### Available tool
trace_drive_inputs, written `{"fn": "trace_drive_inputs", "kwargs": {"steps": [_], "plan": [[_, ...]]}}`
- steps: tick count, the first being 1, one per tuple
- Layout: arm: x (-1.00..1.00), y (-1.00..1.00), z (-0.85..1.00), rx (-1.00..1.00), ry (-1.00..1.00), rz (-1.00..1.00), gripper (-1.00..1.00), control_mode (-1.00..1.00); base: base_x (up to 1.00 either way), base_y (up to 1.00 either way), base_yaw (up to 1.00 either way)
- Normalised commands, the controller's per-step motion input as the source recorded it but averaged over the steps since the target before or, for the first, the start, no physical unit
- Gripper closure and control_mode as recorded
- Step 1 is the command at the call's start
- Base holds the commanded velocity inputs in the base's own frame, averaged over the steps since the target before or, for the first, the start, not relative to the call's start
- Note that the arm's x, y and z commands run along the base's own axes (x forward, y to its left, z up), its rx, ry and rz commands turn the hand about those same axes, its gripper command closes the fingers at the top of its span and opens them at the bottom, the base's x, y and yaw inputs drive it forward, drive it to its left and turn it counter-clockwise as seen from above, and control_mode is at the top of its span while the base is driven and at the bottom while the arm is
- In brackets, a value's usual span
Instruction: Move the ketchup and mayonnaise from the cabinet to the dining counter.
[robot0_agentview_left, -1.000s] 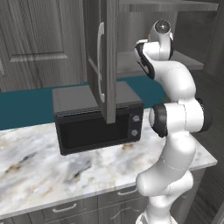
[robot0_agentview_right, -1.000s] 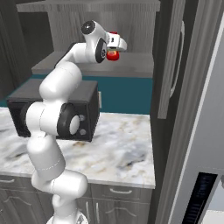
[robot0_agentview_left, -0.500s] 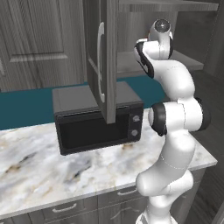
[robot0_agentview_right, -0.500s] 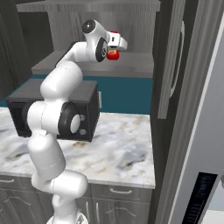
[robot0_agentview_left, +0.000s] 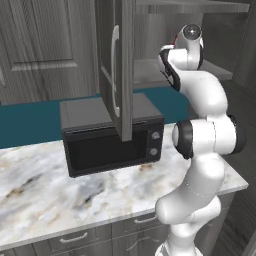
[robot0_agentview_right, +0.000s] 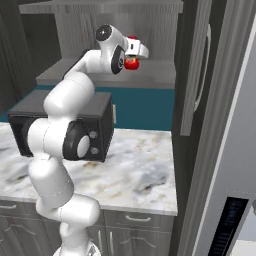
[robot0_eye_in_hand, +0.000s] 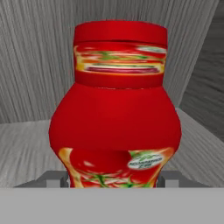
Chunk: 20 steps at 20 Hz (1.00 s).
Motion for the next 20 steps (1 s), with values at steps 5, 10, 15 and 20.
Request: {"fn": "trace_drive_inputs", "kwargs": {"steps": [5, 10, 15, 20], "plan": [[-0.8, -0.23, -0.01, 0.0, -0.09, 0.0, 1.0, -1.0, 0.0, 0.0, 0.0], [-1.0, 0.0, 0.11, 0.0, -0.01, 0.05, 1.0, -1.0, 0.0, 0.0, 0.0], [-1.0, 0.04, 0.02, 0.0, 0.07, 0.1, 1.0, -1.0, 0.0, 0.0, 0.0], [-1.0, 0.1, 0.02, 0.0, 0.11, 0.11, 1.0, -1.0, 0.0, 0.0, 0.0]]}}
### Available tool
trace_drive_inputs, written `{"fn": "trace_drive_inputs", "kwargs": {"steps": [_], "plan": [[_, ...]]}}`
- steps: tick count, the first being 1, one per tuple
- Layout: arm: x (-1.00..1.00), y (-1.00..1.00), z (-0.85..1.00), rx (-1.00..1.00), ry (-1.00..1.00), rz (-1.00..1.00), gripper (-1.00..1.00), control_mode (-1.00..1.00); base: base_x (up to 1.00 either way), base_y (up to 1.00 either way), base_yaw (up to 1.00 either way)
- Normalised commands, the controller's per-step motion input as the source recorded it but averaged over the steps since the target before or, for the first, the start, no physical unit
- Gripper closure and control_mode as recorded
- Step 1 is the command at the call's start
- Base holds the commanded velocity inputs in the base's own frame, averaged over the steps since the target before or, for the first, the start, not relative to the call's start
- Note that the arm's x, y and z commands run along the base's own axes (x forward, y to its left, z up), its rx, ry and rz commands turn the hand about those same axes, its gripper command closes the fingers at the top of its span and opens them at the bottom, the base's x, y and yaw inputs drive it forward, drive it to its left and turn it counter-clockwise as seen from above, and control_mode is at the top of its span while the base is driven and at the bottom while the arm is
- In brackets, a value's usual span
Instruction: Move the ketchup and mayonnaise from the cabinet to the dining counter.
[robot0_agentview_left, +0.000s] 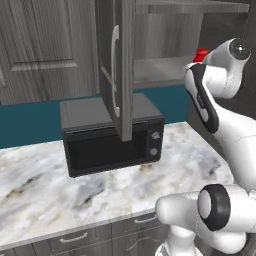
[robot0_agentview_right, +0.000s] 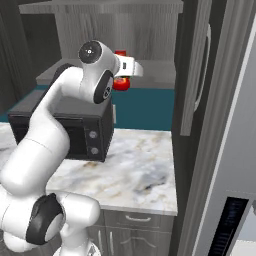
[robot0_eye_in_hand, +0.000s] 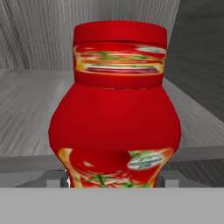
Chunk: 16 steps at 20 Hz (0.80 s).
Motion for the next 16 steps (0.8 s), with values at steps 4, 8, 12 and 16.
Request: {"fn": "trace_drive_inputs", "kwargs": {"steps": [4, 8, 12, 16], "plan": [[-1.0, 0.14, 0.0, 0.0, 0.02, 0.09, 1.0, -1.0, 0.0, 0.0, 0.0], [-0.97, 0.24, 0.0, 0.0, -0.02, 0.01, 1.0, -1.0, 0.0, 0.0, 0.0], [-0.73, 0.28, 0.0, 0.0, -0.07, 0.0, 1.0, -1.0, 0.0, 0.0, 0.0], [-0.74, 0.15, 0.0, 0.0, -0.13, 0.0, 1.0, -1.0, 0.0, 0.0, 0.0]]}}
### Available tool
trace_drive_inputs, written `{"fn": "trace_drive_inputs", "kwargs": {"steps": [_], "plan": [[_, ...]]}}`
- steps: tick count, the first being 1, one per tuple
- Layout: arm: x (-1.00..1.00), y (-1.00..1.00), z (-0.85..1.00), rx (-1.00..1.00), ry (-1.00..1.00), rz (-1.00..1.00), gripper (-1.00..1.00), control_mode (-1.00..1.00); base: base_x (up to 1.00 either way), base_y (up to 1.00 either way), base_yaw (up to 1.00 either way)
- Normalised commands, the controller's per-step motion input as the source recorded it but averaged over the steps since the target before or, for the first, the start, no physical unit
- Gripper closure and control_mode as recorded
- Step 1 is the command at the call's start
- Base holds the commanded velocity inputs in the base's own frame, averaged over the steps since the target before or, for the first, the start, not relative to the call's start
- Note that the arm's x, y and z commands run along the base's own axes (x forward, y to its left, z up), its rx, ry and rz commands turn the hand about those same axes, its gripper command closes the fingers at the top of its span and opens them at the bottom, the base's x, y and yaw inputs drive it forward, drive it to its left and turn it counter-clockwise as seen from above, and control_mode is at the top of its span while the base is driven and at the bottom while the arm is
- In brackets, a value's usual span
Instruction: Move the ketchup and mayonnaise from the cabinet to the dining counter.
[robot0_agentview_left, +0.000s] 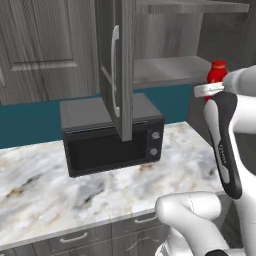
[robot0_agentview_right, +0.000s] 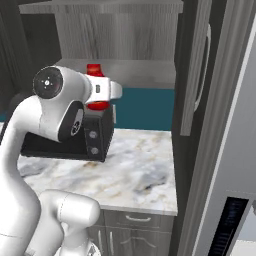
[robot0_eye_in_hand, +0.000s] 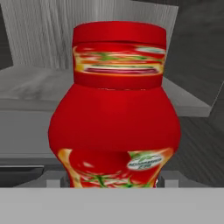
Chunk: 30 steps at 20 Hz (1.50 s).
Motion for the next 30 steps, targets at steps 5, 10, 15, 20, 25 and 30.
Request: {"fn": "trace_drive_inputs", "kwargs": {"steps": [5, 10, 15, 20, 25, 30], "plan": [[-0.6, 0.05, 0.0, 0.0, -0.14, -0.02, 1.0, -1.0, 0.0, 0.0, 0.0], [-0.45, 0.15, 0.0, 0.0, -0.08, -0.03, 1.0, -1.0, 0.0, 0.0, 0.0], [-0.3, 0.12, 0.0, 0.0, -0.02, -0.06, 1.0, -1.0, 0.0, 0.0, 0.0], [0.0, 0.01, 0.0, 0.0, 0.06, -0.01, 1.0, -1.0, 0.0, 0.0, 0.0], [0.0, 0.0, 0.0, 0.0, 0.05, 0.0, 1.0, -1.0, 0.0, 0.0, 0.0], [0.0, 0.0, 0.0, 0.0, 0.0, 0.0, 1.0, 1.0, -0.02, 0.0, 0.0]]}}
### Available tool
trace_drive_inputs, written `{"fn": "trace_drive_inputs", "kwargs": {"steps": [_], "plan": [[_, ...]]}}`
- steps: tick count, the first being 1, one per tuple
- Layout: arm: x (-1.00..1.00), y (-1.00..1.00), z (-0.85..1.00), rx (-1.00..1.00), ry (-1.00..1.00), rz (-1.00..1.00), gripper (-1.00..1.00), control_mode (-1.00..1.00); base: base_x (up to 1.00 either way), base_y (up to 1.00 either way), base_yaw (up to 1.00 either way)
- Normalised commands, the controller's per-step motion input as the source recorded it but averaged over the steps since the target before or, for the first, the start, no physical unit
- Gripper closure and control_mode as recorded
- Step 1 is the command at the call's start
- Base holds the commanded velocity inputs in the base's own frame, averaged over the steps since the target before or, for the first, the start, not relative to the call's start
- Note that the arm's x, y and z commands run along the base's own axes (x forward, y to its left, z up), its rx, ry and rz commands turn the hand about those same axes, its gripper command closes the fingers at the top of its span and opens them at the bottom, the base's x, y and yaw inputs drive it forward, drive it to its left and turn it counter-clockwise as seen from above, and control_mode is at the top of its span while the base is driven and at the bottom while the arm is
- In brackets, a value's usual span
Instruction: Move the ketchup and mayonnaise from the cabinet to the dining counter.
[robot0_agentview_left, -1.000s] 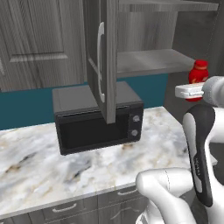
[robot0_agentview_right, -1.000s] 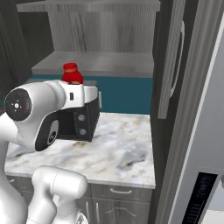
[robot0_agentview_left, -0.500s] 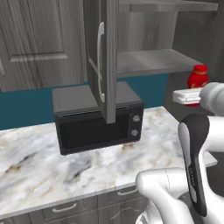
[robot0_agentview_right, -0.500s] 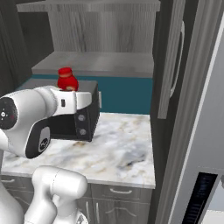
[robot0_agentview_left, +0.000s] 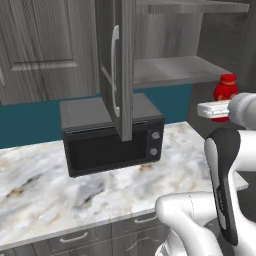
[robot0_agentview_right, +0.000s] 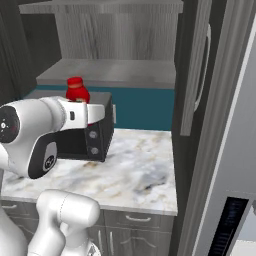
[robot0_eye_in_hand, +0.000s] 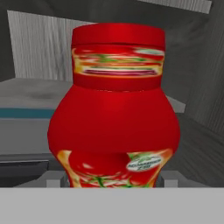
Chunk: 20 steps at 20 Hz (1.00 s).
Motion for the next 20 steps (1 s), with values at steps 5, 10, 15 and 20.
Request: {"fn": "trace_drive_inputs", "kwargs": {"steps": [5, 10, 15, 20], "plan": [[0.0, 0.0, 0.0, 0.0, 0.0, 0.0, 1.0, 1.0, -0.45, -0.05, 0.16], [0.0, 0.0, 0.0, 0.0, 0.0, 0.0, 1.0, 1.0, -1.0, 0.07, 0.46], [0.0, 0.0, 0.0, 0.0, 0.0, 0.0, 1.0, 1.0, -0.7, 0.44, 0.89], [0.0, 0.0, 0.0, 0.0, 0.0, 0.0, 1.0, 1.0, -0.03, 0.0, 1.0]]}}
